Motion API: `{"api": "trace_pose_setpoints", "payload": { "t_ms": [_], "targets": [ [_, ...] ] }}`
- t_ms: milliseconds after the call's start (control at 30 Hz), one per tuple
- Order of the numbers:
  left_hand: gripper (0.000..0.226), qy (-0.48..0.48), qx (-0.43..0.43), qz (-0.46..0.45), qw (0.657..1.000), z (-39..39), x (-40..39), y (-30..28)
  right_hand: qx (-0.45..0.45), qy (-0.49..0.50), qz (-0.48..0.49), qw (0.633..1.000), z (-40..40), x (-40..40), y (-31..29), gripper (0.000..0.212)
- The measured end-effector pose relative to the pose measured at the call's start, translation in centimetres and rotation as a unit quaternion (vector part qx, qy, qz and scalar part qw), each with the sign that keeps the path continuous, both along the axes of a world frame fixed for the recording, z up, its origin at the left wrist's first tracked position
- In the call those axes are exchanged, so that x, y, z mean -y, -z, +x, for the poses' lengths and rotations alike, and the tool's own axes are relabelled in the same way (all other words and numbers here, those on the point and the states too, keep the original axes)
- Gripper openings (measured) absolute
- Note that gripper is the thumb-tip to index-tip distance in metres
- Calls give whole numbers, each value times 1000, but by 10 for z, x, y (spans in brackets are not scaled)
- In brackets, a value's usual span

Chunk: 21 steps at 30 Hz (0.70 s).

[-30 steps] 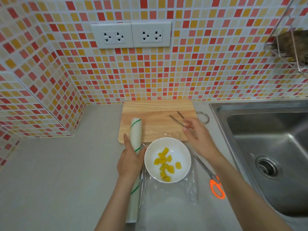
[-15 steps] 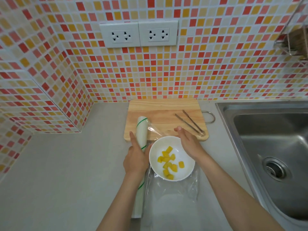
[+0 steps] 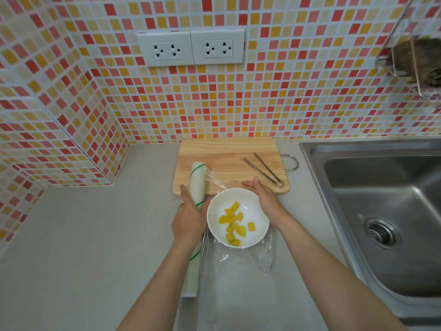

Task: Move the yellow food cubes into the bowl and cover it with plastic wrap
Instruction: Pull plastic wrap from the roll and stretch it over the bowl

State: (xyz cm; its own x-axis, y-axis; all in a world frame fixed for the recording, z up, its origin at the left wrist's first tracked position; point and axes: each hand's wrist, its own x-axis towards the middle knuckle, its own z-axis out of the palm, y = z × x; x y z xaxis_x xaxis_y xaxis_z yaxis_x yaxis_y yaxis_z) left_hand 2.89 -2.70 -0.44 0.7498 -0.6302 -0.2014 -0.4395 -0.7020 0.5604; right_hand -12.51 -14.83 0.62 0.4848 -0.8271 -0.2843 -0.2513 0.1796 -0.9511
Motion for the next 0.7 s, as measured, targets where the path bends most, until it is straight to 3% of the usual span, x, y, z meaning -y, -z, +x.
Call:
{"api": "trace_pose_setpoints", "payload": {
  "t_ms": [133, 233, 300, 400, 500, 600, 700],
  "targets": [
    [95, -12, -15, 0, 1000, 4, 0, 1, 57, 18, 92, 994, -5, 2, 6, 49],
    [95, -11, -19, -5, 1000, 3, -1, 2, 98, 135, 136, 977, -9, -1, 13, 40],
    [95, -12, -18, -8, 1000, 3, -1, 3, 102, 201, 108, 968, -14, -1, 9, 33],
    [96, -17, -20, -12, 1000, 5, -2, 3, 87, 288, -29, 953, -25, -5, -7, 27],
    [96, -20, -16, -9, 1000, 3, -4, 3, 116, 311, -114, 936, -33, -41, -24, 34],
    [95, -21, -12, -8, 1000, 2, -5, 2, 145, 290, -103, 940, -24, -84, -20, 48],
    [95, -20, -8, -9, 1000, 0, -4, 1, 127, 285, -67, 948, -7, -100, -7, 46]
  ]
}}
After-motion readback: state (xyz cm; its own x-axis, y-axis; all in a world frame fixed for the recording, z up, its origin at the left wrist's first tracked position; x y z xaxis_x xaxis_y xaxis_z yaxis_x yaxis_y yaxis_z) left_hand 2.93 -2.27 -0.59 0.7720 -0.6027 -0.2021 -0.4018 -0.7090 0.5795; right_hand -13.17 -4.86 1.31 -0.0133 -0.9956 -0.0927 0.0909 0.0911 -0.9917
